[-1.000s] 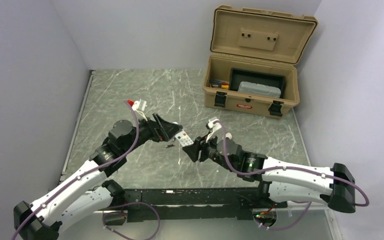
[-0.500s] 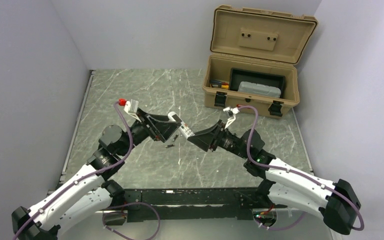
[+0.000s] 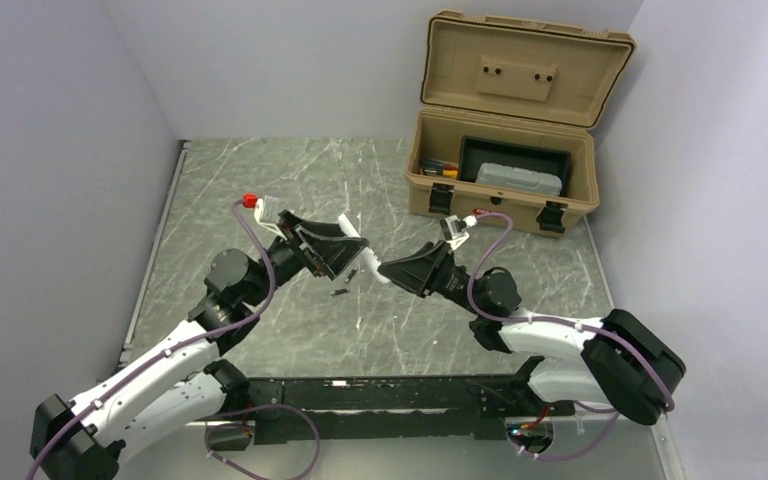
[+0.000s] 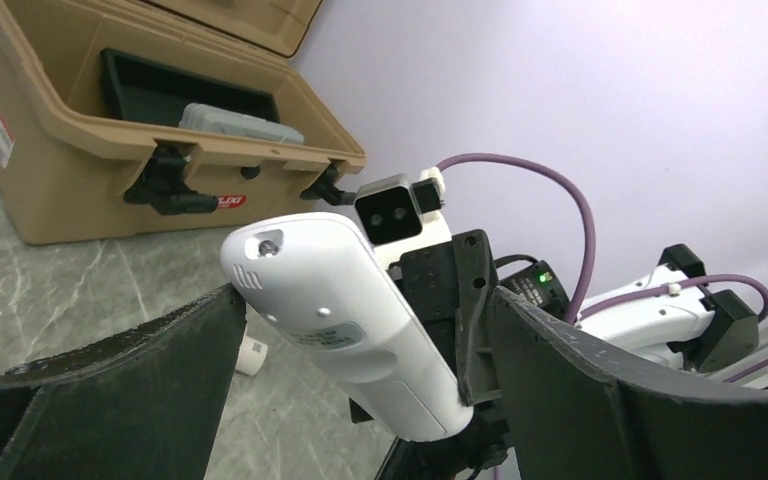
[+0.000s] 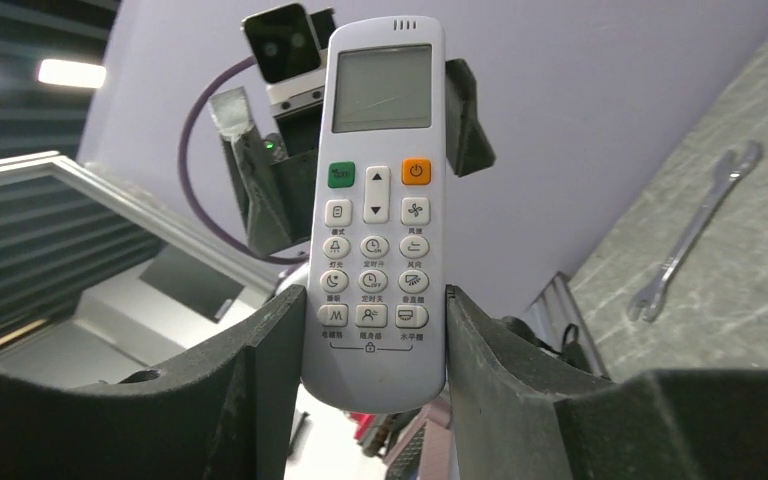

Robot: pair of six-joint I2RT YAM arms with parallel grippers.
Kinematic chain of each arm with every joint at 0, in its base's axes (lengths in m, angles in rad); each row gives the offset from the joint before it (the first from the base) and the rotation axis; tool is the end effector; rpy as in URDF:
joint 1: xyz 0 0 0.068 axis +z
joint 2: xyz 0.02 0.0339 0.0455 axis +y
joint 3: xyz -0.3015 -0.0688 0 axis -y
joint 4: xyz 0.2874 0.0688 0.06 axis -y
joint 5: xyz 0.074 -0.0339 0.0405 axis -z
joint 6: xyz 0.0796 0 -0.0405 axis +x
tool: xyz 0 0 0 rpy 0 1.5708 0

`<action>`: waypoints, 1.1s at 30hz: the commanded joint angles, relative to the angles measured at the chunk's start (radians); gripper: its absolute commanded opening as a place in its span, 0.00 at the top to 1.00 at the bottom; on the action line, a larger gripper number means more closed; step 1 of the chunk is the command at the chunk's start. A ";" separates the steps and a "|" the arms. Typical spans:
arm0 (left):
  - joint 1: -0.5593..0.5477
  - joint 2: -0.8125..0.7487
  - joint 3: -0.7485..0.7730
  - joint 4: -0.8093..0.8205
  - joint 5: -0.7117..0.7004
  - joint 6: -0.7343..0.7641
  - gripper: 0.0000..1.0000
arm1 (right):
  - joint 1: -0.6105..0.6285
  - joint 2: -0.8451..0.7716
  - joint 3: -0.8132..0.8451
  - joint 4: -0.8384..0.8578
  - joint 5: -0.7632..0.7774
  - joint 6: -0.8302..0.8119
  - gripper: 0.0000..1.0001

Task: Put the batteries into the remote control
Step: Adjust the remote control.

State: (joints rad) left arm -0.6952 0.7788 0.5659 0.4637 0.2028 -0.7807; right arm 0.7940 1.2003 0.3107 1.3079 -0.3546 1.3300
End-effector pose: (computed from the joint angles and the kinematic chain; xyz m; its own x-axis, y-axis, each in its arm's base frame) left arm 0.1788 -0.1700 0.3609 -0.4116 -0.5543 -0.7234 0.6863 0.3337 -0.6462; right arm 0.1725 0.2150 0.2694 -0.7976 0.4878 -0.3549 -0.4891 -0.1785 0.8538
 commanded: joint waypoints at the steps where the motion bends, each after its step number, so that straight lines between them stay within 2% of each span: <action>1: -0.001 0.028 -0.010 0.155 0.039 -0.035 0.09 | -0.001 0.031 0.013 0.280 -0.022 0.100 1.00; 8: 0.000 0.039 -0.021 0.187 0.031 -0.050 0.27 | -0.001 0.029 0.010 0.269 -0.023 0.102 1.00; 12: 0.000 0.038 -0.018 0.190 0.027 -0.051 0.43 | 0.000 0.029 0.007 0.249 -0.024 0.098 1.00; 17: 0.000 0.043 -0.020 0.202 0.034 -0.060 0.47 | 0.000 0.030 0.010 0.228 -0.025 0.089 0.98; 18: -0.001 0.044 -0.020 0.201 0.036 -0.062 0.49 | 0.000 0.029 0.010 0.224 -0.026 0.084 0.88; 20: 0.000 0.046 -0.016 0.188 0.037 -0.063 0.57 | -0.001 0.023 0.006 0.203 -0.024 0.067 0.57; 21: -0.001 0.046 -0.010 0.172 0.037 -0.063 0.62 | 0.000 0.015 0.005 0.185 -0.023 0.055 0.47; 23: -0.001 0.047 0.000 0.142 0.041 -0.058 0.70 | -0.001 -0.010 0.002 0.128 -0.019 0.015 0.34; 25: 0.000 0.041 0.004 0.114 0.039 -0.053 0.73 | -0.001 -0.052 0.007 0.034 -0.013 -0.046 0.25; 27: 0.000 0.034 0.013 0.071 0.031 -0.044 0.74 | -0.001 -0.119 0.030 -0.136 -0.003 -0.136 0.17; 31: 0.000 0.017 0.036 -0.043 0.008 -0.016 0.73 | 0.000 -0.274 0.157 -0.620 0.066 -0.397 0.12; 33: -0.001 0.010 0.054 -0.114 -0.007 -0.002 0.73 | 0.001 -0.309 0.234 -0.811 0.108 -0.507 0.12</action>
State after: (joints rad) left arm -0.6952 0.8139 0.5591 0.4755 0.2195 -0.8413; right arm 0.7940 0.9798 0.3801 0.9031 -0.3344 1.1019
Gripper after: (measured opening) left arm 0.546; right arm 0.873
